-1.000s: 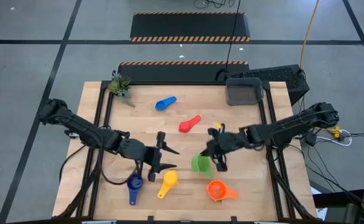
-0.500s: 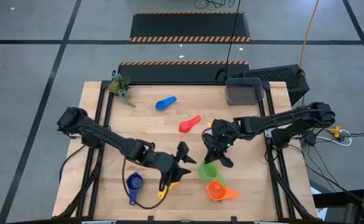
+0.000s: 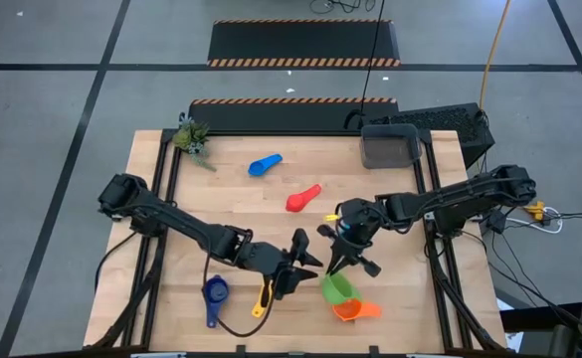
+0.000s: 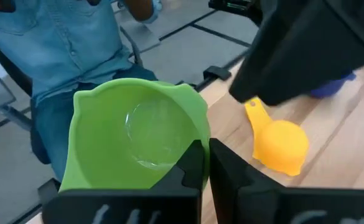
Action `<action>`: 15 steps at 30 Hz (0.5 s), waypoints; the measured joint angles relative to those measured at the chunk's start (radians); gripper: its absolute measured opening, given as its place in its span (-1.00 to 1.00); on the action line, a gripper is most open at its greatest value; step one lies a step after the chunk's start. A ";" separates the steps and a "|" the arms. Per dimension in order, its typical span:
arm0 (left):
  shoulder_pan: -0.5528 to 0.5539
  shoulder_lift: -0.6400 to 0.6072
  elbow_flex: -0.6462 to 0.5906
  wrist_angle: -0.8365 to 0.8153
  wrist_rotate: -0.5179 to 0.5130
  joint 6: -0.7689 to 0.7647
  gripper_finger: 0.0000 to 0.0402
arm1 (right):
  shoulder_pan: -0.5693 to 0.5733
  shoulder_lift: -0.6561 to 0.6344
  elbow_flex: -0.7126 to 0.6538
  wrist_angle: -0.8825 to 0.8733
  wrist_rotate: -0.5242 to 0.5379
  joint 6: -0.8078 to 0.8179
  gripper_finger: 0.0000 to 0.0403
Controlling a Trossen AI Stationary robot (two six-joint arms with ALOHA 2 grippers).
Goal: Nest measuring cups in basket
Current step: Stack the green measuring cup on top of the orange measuring cup
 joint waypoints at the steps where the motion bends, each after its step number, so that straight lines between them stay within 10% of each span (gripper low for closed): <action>1: 0.000 0.000 0.000 0.013 0.012 0.001 -0.27 | 0.000 0.000 0.000 0.007 0.001 -0.008 -1.00; 15: 0.015 0.016 0.000 0.104 0.132 0.058 -0.36 | 0.000 0.000 0.000 0.033 0.001 -0.023 -1.00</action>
